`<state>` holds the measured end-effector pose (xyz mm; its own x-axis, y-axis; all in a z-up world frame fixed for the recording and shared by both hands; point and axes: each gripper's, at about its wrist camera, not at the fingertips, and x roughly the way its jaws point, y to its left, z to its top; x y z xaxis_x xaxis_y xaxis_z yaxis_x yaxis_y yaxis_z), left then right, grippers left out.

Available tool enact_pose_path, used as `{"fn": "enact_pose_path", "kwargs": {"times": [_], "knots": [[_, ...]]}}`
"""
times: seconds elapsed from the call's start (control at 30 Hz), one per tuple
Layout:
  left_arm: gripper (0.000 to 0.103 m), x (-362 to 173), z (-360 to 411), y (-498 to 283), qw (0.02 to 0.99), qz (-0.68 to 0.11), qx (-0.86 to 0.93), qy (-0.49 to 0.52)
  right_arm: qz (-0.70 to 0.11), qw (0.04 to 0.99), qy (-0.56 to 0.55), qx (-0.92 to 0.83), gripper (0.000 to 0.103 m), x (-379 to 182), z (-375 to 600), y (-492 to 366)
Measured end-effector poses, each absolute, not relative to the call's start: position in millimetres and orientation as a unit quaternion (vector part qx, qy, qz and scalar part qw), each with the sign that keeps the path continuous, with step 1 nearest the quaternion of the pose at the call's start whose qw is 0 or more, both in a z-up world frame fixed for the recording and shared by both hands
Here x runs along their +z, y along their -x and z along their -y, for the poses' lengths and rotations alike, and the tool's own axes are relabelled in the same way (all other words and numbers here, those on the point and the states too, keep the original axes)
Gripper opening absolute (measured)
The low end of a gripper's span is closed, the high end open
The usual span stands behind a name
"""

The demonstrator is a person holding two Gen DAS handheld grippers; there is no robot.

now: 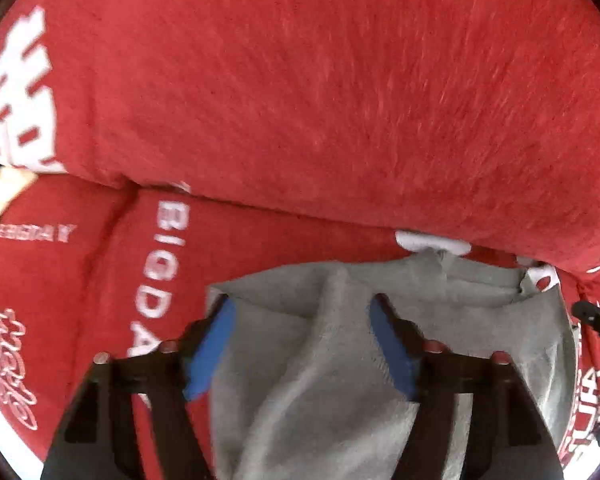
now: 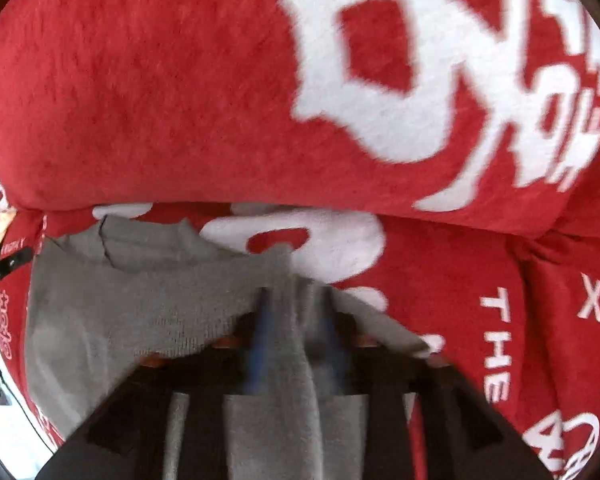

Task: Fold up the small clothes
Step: 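Fold the held hem up toward the collar with both grippers, then open both grippers and release the folded sweater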

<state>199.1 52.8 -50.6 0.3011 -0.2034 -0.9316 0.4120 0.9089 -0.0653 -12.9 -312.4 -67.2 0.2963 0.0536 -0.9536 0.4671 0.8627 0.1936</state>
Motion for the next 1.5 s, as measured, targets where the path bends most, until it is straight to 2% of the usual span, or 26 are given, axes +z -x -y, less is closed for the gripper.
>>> {"fn": "enact_pose_path", "kwargs": {"times": [0.13,0.3,0.6,0.77,0.93,1.3,1.5], "knots": [[0.072,-39,-71,-180,0.786,-0.583,-0.192,-0.081,-0.559,0.775,-0.266,-0.121,0.053,-46,321,36],[0.072,-53,-87,-144,0.763,-0.614,-0.182,-0.089,-0.564,0.769,-0.283,-0.103,0.053,-32,309,73],[0.072,-75,-89,-91,0.741,-0.638,-0.175,-0.117,-0.57,0.744,-0.349,-0.031,0.053,-46,276,113],[0.072,-98,-104,-75,0.718,-0.663,-0.166,-0.132,-0.62,0.707,-0.339,-0.032,0.052,-80,256,122],[0.072,-96,-109,-57,0.709,-0.657,-0.191,-0.171,-0.611,0.712,-0.346,-0.027,0.051,-83,258,133],[0.072,-69,-151,-58,0.723,-0.657,-0.194,-0.085,-0.602,0.711,-0.358,-0.059,0.053,-67,251,140],[0.072,-83,-160,-72,0.683,-0.676,-0.267,-0.068,-0.573,0.71,-0.409,0.007,0.053,-43,206,139]]}}
